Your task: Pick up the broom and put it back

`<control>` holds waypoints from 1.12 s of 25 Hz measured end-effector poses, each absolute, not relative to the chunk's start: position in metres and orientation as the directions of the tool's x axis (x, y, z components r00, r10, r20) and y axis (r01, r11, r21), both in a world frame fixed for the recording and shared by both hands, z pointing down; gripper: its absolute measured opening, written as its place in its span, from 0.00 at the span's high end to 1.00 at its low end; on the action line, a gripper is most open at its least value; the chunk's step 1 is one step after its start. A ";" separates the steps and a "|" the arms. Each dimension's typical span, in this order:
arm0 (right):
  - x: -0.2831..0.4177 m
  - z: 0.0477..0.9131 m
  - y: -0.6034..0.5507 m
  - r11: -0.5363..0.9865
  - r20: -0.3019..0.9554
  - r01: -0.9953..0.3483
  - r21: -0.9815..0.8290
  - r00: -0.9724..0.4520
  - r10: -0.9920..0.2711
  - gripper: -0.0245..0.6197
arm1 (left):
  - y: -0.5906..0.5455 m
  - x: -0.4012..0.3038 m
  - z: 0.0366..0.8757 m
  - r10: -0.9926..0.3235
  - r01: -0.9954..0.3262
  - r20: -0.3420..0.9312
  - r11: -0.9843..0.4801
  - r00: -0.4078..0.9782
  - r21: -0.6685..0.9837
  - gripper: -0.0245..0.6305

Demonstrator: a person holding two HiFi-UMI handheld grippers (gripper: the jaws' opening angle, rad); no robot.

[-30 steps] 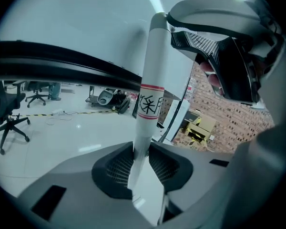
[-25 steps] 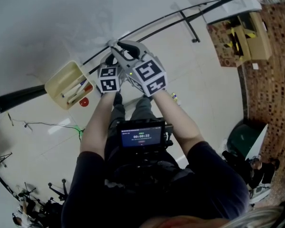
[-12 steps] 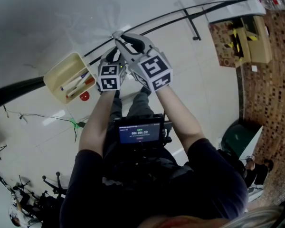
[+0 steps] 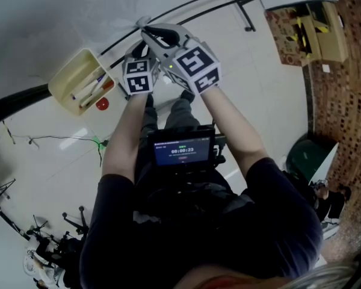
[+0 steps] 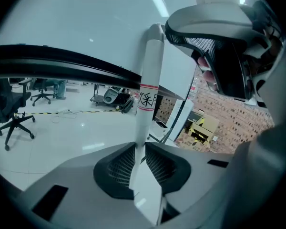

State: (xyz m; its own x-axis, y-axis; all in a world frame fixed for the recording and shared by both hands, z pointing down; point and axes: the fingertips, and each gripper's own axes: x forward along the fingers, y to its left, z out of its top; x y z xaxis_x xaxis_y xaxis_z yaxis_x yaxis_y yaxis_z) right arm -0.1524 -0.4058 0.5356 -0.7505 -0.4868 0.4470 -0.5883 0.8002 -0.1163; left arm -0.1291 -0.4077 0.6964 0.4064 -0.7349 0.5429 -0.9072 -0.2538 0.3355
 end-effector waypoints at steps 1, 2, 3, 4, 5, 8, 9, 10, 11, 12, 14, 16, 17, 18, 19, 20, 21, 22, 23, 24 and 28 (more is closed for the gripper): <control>-0.152 0.536 -0.403 0.808 0.455 -0.579 -0.109 -0.752 -0.477 0.90 | -0.410 -0.128 0.698 -0.736 -0.908 0.543 -0.252 0.404 0.334 0.88; -0.153 0.536 -0.401 0.812 0.457 -0.575 -0.099 -0.752 -0.476 0.90 | -0.411 -0.129 0.699 -0.737 -0.911 0.546 -0.249 0.399 0.330 0.88; -0.153 0.536 -0.400 0.814 0.453 -0.574 -0.092 -0.752 -0.479 0.90 | -0.411 -0.131 0.701 -0.737 -0.913 0.550 -0.244 0.393 0.326 0.88; -0.153 0.535 -0.399 0.813 0.449 -0.575 -0.092 -0.753 -0.481 0.90 | -0.410 -0.133 0.702 -0.737 -0.916 0.555 -0.235 0.386 0.325 0.88; -0.151 0.534 -0.398 0.812 0.449 -0.576 -0.096 -0.753 -0.481 0.90 | -0.408 -0.135 0.704 -0.736 -0.918 0.560 -0.225 0.380 0.327 0.88; -0.145 0.533 -0.399 0.805 0.460 -0.582 -0.111 -0.748 -0.478 0.90 | -0.406 -0.136 0.705 -0.731 -0.920 0.570 -0.212 0.374 0.331 0.88; -0.143 0.534 -0.399 0.804 0.462 -0.582 -0.122 -0.750 -0.473 0.90 | -0.405 -0.136 0.705 -0.731 -0.919 0.570 -0.211 0.374 0.332 0.88; -0.141 0.535 -0.398 0.803 0.463 -0.580 -0.138 -0.755 -0.465 0.90 | -0.404 -0.136 0.704 -0.733 -0.919 0.568 -0.208 0.374 0.336 0.88; -0.140 0.537 -0.396 0.803 0.467 -0.576 -0.153 -0.759 -0.455 0.90 | -0.403 -0.136 0.704 -0.735 -0.917 0.565 -0.205 0.374 0.341 0.88; -0.138 0.540 -0.393 0.804 0.474 -0.572 -0.161 -0.760 -0.445 0.90 | -0.401 -0.135 0.703 -0.734 -0.916 0.565 -0.204 0.376 0.345 0.88; -0.134 0.546 -0.389 0.804 0.492 -0.572 -0.161 -0.753 -0.437 0.90 | -0.397 -0.134 0.704 -0.727 -0.914 0.569 -0.212 0.384 0.346 0.88; -0.128 0.550 -0.387 0.799 0.500 -0.579 -0.165 -0.747 -0.438 0.90 | -0.395 -0.130 0.702 -0.720 -0.910 0.568 -0.231 0.398 0.345 0.88; -0.125 0.553 -0.387 0.794 0.502 -0.584 -0.169 -0.744 -0.440 0.90 | -0.394 -0.127 0.702 -0.715 -0.907 0.568 -0.245 0.408 0.343 0.88; -0.122 0.555 -0.386 0.789 0.505 -0.590 -0.171 -0.740 -0.444 0.90 | -0.391 -0.123 0.702 -0.708 -0.903 0.568 -0.260 0.419 0.342 0.88; -0.117 0.556 -0.386 0.783 0.508 -0.597 -0.172 -0.735 -0.449 0.90 | -0.388 -0.119 0.700 -0.700 -0.898 0.568 -0.278 0.433 0.342 0.88; -0.112 0.555 -0.386 0.777 0.510 -0.605 -0.174 -0.730 -0.455 0.90 | -0.385 -0.113 0.696 -0.690 -0.890 0.567 -0.299 0.451 0.344 0.88; -0.106 0.553 -0.385 0.769 0.512 -0.614 -0.179 -0.725 -0.460 0.90 | -0.381 -0.106 0.691 -0.678 -0.880 0.565 -0.323 0.471 0.347 0.89; -0.099 0.549 -0.385 0.760 0.513 -0.622 -0.187 -0.722 -0.464 0.90 | -0.377 -0.098 0.685 -0.663 -0.869 0.563 -0.351 0.494 0.350 0.94; -0.091 0.544 -0.385 0.752 0.512 -0.630 -0.197 -0.720 -0.469 0.90 | -0.373 -0.089 0.679 -0.647 -0.855 0.560 -0.380 0.518 0.352 0.94; -0.083 0.539 -0.386 0.742 0.508 -0.638 -0.205 -0.717 -0.476 0.91 | -0.372 -0.081 0.672 -0.632 -0.840 0.554 -0.410 0.542 0.355 0.96; -0.079 0.558 -0.388 0.714 0.489 -0.656 -0.246 -0.720 -0.493 0.95 | -0.368 -0.079 0.686 -0.581 -0.793 0.540 -0.473 0.609 0.384 0.96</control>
State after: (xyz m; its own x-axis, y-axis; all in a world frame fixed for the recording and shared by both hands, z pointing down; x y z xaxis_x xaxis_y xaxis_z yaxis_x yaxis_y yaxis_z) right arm -0.0787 -0.3885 0.5585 -0.7198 -0.4929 0.4888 -0.6558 0.7137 -0.2461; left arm -0.0785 -0.3677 0.6863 0.6088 -0.5814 0.5398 -0.7927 -0.4734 0.3841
